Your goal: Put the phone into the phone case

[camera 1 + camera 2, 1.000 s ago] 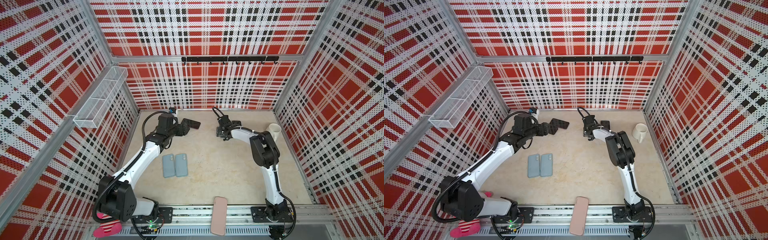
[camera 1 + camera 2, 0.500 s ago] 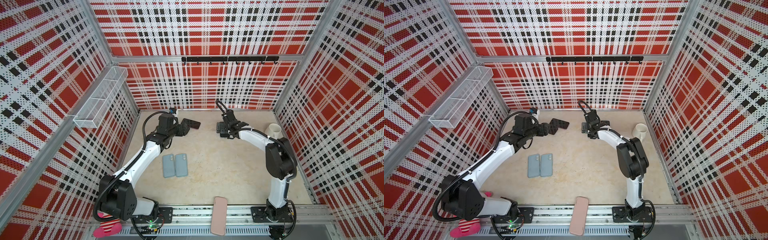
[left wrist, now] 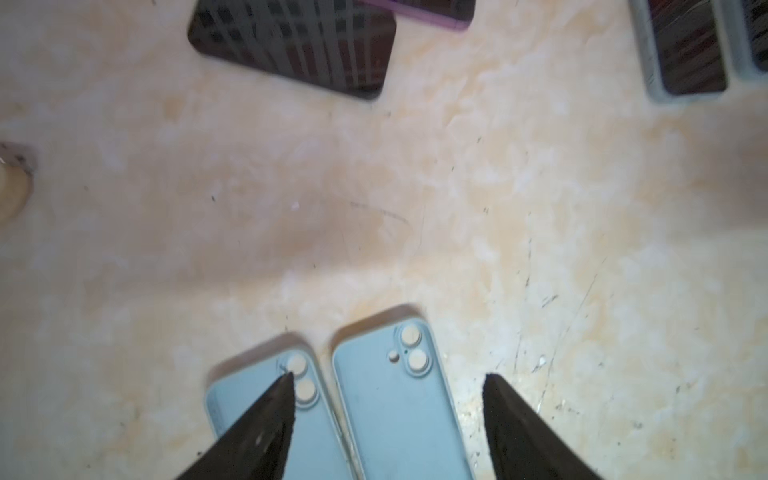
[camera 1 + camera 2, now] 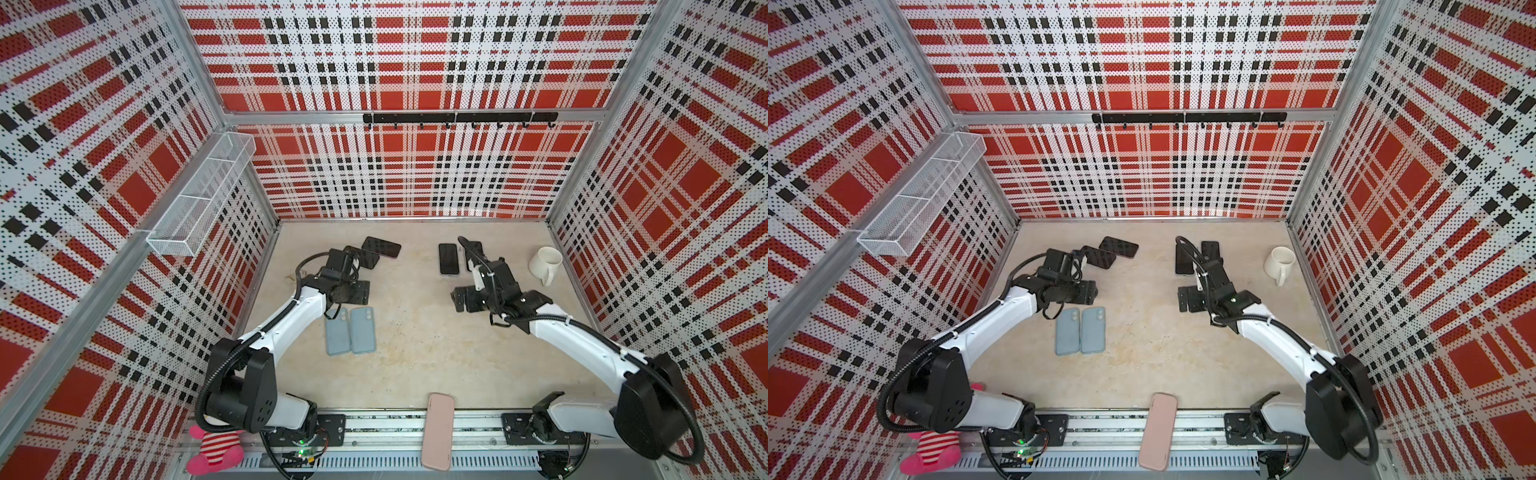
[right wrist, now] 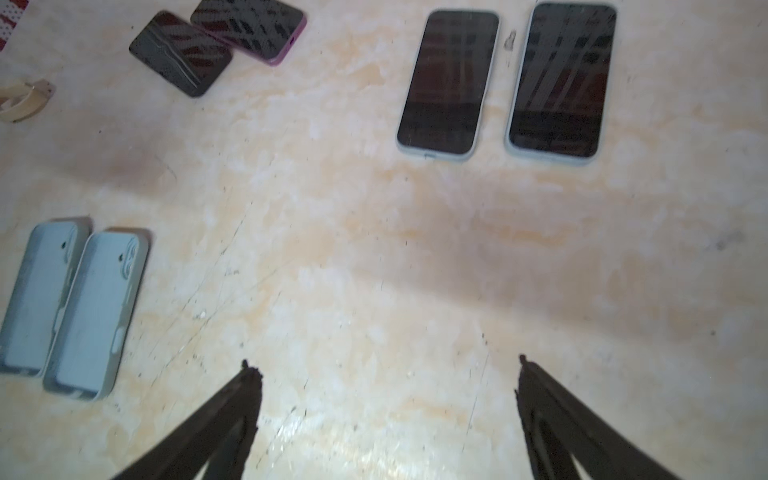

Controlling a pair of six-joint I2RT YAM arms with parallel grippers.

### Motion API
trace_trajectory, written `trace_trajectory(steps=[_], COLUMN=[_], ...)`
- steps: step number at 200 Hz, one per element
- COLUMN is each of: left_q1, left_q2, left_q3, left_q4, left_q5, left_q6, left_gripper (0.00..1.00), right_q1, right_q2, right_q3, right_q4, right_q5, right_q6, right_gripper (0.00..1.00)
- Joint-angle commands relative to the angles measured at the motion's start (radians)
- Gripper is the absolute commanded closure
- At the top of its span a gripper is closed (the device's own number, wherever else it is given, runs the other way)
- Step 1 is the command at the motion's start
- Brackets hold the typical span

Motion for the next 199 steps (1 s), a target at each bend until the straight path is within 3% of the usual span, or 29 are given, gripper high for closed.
trace_trajectory(steps=[1, 32, 60, 107, 199], left_q1=[-0.047, -0.038, -0.036, -0.101, -0.160], left_q2=[0.003, 0.075, 0.154, 0.189, 0.255], left_q3=[0.012, 0.034, 0.067, 0.042, -0.019], left_q4=[-0.090, -0.099, -0.108, -0.095, -0.034], left_q5=[-0.078, -0.072, -0.075, -0.058, -0.071], left_q6=[-0.023, -0.027, -0.029, -0.117, -0.214], left_gripper=[0.26, 0.26, 0.26, 0.40, 0.66], right_q1=[-0.011, -0.048, -0.054, -0.076, -0.133], right_q2=[-0.054, -0.053, -0.043, -0.074, -0.101], right_q3=[-0.053, -0.120, -0.122, -0.165, -0.222], right_q4=[-0.016, 0.022, 0.023, 0.042, 0.061], right_q5=[-0.086, -0.208, -0.219, -0.159, -0.177], right_q6=[0.004, 0.041, 0.031, -0.024, -0.048], right_gripper=[0.07, 0.14, 0.14, 0.10, 0.10])
